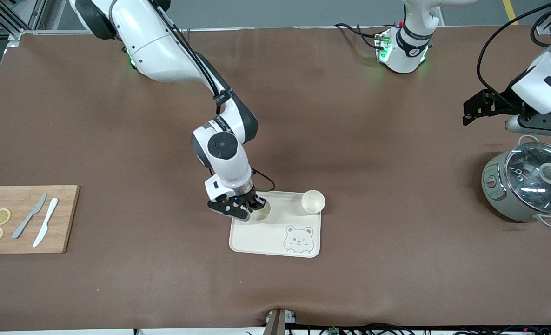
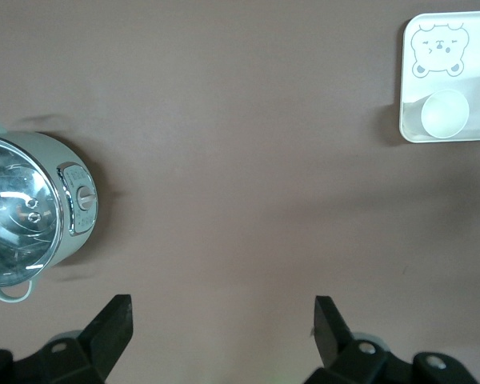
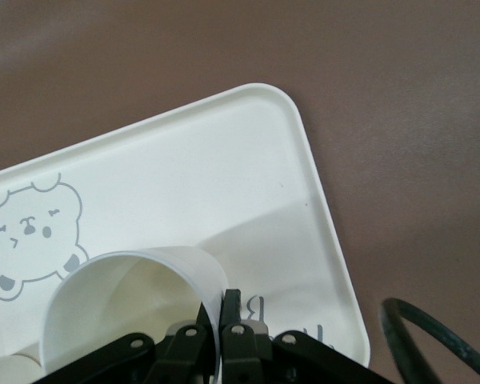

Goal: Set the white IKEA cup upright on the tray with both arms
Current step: 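Lower the held cup onto the tray beside the first cup, then open the right gripper to release the cup on the tray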

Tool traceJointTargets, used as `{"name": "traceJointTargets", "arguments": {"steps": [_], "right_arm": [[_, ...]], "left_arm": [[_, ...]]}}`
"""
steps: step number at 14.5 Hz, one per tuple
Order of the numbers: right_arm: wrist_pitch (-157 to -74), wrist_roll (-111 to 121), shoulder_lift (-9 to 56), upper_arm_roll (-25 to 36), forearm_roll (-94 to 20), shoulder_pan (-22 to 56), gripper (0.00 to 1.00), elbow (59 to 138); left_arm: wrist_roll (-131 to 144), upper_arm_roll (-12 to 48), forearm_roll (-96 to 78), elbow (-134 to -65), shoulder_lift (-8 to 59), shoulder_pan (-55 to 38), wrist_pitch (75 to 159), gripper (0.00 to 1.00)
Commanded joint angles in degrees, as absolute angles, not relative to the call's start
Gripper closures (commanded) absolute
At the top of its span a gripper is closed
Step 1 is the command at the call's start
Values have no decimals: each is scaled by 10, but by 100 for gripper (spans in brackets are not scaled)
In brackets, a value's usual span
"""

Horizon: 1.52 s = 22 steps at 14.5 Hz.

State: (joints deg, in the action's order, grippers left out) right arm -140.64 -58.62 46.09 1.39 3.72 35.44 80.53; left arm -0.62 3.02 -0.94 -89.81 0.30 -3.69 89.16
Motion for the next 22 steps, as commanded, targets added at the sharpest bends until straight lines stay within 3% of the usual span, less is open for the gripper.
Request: {"name": "traceJointTargets", "arguments": {"steps": [1, 12, 13, 14, 17, 18, 22], "right_arm": [[-1418, -621, 478, 20, 57, 367, 100, 788], [-1424, -649, 489, 20, 93, 372, 100, 789], [-1424, -649, 489, 20, 93, 372, 93, 789], [-1424, -649, 489, 20, 94, 372, 78, 790], [-1423, -649, 489, 20, 103, 372, 7, 790], [-1423, -649, 489, 20, 105, 370, 0, 790], [-1423, -648, 489, 20, 121, 369, 0, 791]], "left_arm": [[-17, 19, -18, -882, 12, -39, 878, 0], [-14, 12, -17, -863, 28, -39, 878, 0], [-13, 12, -17, -862, 29, -39, 878, 0], [-17, 12, -15, -862, 29, -39, 879, 0], [-15, 12, -19, -862, 30, -39, 879, 0], [-11, 12, -20, -862, 30, -39, 879, 0], [0, 12, -8, -850, 37, -40, 879, 0]]}}
